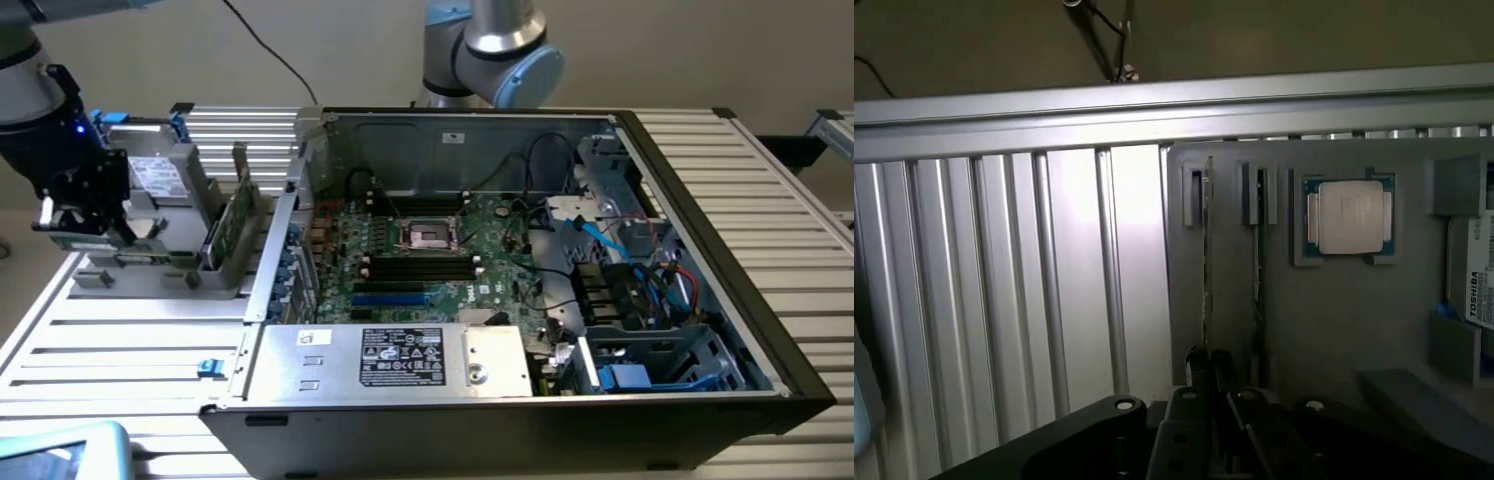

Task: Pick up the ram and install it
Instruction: 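Pick up the ram and move it above insertion slot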

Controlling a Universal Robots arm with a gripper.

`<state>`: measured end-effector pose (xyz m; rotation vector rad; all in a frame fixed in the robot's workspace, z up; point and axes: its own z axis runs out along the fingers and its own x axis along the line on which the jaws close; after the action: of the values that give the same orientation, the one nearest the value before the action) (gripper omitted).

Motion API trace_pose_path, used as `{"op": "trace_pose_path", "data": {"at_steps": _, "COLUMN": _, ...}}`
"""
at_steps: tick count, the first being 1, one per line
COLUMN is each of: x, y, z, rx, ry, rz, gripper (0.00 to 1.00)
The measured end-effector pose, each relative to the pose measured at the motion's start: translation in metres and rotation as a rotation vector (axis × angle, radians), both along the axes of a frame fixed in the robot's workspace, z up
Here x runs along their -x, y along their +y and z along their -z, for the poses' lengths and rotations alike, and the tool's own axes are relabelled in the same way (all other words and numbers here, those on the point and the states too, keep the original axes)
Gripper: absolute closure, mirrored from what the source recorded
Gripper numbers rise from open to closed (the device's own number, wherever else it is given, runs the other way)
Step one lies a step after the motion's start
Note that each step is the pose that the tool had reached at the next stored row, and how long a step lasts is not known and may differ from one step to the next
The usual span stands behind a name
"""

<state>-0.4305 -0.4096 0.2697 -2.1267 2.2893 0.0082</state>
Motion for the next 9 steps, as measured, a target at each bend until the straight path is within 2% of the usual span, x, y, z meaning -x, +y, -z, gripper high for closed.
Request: {"op": "trace_pose_path", "data": {"at_steps": 9, "x": -0.003, "y": -0.0002, "z": -0.0409, "rx": 0.0000, "ry": 0.0000, "rz": 0.000, "gripper": 0.87}}
